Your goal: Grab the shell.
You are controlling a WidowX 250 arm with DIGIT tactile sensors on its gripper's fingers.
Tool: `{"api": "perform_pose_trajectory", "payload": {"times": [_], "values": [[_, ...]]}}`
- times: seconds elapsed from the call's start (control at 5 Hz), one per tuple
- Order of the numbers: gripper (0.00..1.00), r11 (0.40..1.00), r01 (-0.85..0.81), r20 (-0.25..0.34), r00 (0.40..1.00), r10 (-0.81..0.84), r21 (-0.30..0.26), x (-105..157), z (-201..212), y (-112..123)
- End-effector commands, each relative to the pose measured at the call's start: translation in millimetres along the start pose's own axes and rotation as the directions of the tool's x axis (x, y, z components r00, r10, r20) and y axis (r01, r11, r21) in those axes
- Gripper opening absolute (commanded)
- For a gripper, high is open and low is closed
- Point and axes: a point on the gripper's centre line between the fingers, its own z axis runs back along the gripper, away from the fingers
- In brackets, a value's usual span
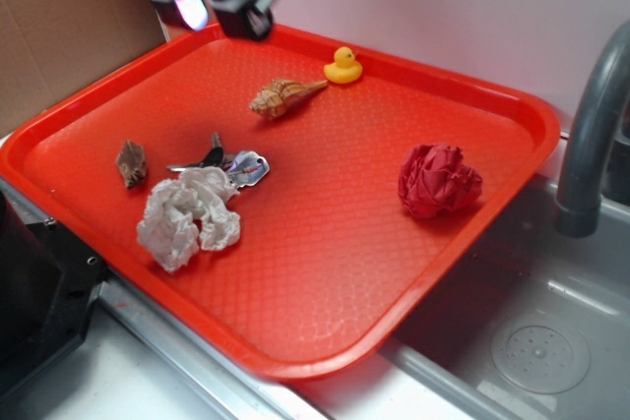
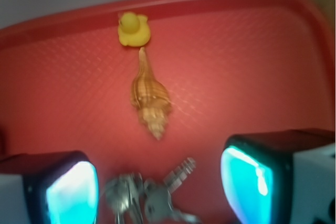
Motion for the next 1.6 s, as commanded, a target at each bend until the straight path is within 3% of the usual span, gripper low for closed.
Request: {"api": "perform_pose_trajectory", "payload": {"times": [0.0, 0.6, 0.8, 1.0, 1.2, 1.4], "values": [[1.00, 0.998, 0.062, -0.049, 0.997, -0.061, 0.031, -1, -43, -19], [1.00, 0.995, 0.075, -0.080, 0.994, -0.070, 0.059, -6, -51, -18], [0.84, 0.990, 0.094, -0.105, 0.991, -0.084, 0.102, -16, -58, -18], [0.00, 0.981, 0.110, -0.114, 0.989, -0.093, 0.160, -25, -60, -20], [0.10, 0.982, 0.095, -0.122, 0.990, -0.075, 0.165, -31, -53, -15], [0.83, 0.983, 0.088, -0.126, 0.990, -0.068, 0.161, -33, -48, -15]]}}
